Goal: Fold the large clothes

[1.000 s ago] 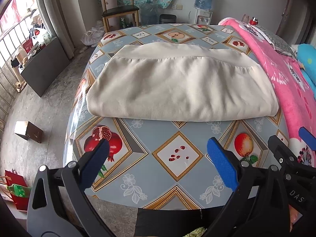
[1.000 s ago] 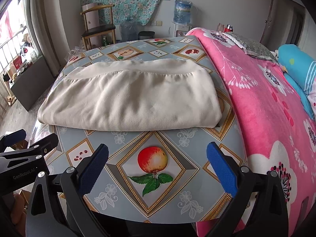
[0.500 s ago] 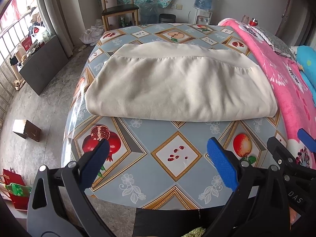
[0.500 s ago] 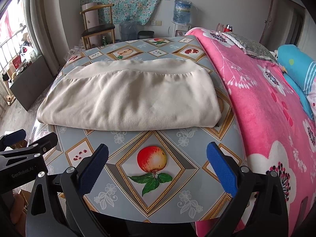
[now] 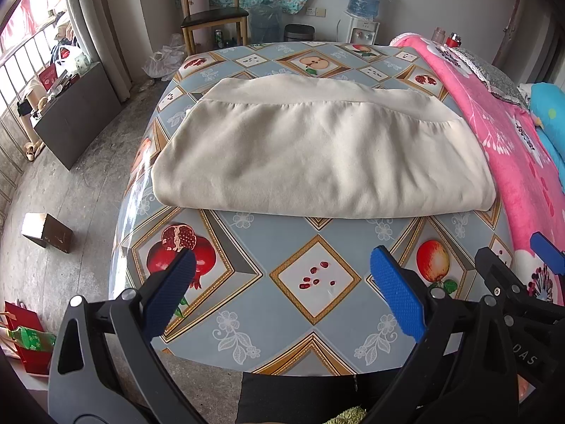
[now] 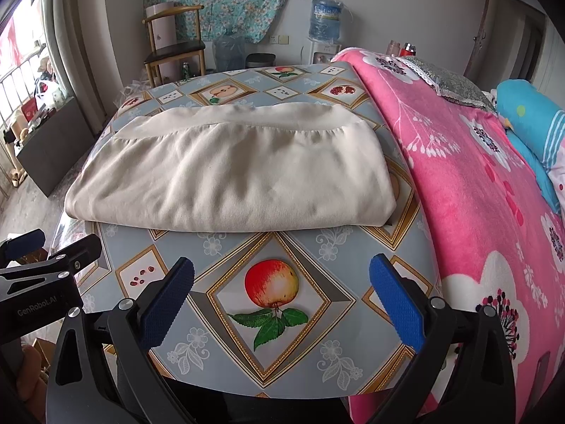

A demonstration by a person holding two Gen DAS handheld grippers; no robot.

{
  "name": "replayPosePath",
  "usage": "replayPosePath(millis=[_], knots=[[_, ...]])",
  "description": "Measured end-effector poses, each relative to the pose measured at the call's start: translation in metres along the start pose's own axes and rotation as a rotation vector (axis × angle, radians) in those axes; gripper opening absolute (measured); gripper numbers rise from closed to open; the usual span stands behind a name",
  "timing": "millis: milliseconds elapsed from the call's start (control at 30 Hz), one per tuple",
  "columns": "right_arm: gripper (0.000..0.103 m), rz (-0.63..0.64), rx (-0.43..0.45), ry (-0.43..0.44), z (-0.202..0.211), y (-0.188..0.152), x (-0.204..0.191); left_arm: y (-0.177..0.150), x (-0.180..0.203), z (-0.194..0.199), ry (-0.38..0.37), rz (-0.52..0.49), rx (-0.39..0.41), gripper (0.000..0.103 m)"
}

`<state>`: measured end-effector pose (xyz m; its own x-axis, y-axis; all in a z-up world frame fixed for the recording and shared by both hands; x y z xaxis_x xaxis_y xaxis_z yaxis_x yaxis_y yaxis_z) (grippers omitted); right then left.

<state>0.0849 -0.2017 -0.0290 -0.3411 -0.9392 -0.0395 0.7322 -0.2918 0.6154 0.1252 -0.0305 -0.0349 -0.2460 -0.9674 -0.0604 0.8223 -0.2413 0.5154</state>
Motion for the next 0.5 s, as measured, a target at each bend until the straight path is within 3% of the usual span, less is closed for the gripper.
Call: replayPosePath(millis=[500], knots=[[0.097, 0.002, -0.009, -0.006, -0.0011, -0.0014, 0.0048, 0.0009, 0.0014, 0.0009, -0.005, 0.004, 0.002, 0.096]])
Point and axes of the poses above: each gripper's, at about its wrist camera, not at the fingertips, and z roughly against the way its jaws point, x to its right, y to its top, the point moved 10 cm from there along -z, roughly the way its jaws point, and after that the axes turned 9 degrees about -z, right-handed, at the moved point
